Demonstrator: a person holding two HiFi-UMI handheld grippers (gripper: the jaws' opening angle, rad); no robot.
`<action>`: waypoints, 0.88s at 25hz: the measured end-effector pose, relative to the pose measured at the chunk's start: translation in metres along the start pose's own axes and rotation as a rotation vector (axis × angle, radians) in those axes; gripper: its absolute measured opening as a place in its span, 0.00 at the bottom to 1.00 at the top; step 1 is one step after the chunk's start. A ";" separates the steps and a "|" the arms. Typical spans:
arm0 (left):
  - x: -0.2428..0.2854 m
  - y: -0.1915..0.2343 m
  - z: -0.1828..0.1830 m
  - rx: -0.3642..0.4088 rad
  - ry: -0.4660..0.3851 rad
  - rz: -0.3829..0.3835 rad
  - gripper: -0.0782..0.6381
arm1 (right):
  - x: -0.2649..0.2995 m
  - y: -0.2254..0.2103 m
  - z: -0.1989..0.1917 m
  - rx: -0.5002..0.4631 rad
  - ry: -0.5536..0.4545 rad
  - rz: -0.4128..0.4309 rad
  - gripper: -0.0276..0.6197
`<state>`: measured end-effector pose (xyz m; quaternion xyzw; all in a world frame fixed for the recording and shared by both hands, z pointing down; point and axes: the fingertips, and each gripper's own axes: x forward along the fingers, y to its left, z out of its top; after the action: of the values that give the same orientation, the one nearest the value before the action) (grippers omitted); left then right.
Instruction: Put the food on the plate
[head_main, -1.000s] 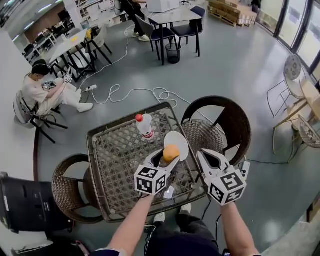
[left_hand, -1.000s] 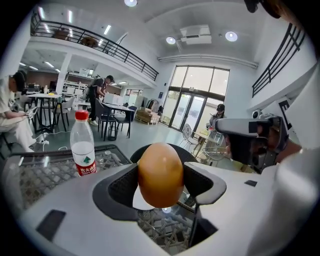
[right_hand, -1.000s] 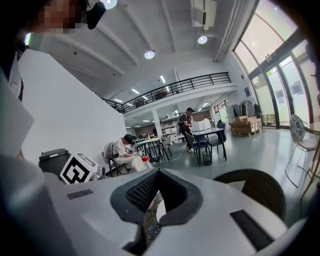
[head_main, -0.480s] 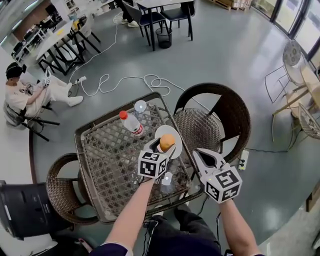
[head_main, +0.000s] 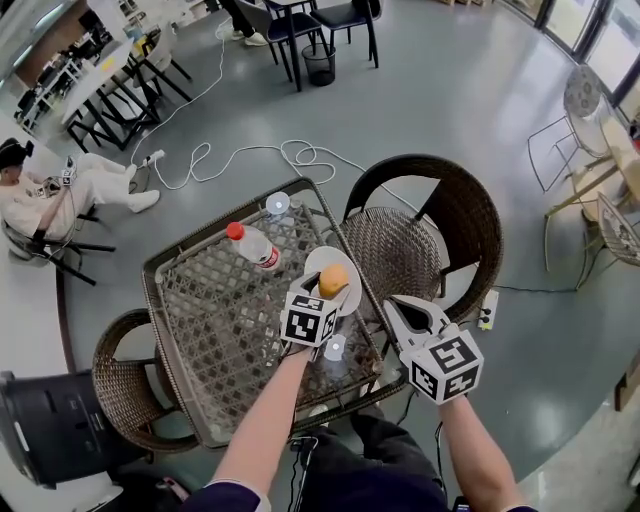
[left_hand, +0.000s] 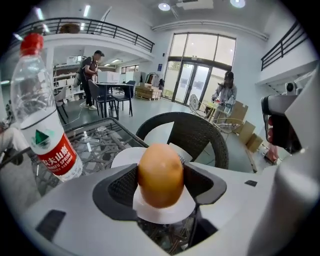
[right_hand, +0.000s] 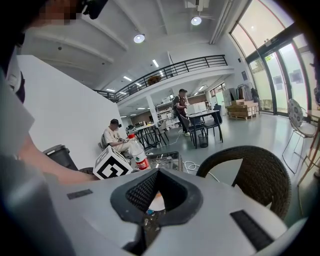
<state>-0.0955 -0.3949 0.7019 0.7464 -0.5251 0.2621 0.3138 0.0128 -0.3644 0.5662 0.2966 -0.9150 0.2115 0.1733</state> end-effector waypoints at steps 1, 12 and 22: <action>0.000 0.000 0.001 -0.017 -0.007 -0.010 0.50 | 0.000 0.000 0.000 0.001 0.001 -0.001 0.05; 0.009 0.005 0.006 -0.042 -0.034 -0.034 0.50 | 0.002 0.000 -0.001 0.007 0.001 -0.006 0.05; 0.007 0.014 0.009 -0.050 -0.033 -0.004 0.50 | 0.001 0.000 -0.003 0.020 0.007 -0.013 0.05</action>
<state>-0.1063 -0.4098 0.7038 0.7436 -0.5350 0.2358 0.3244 0.0125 -0.3633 0.5686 0.3035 -0.9103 0.2205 0.1749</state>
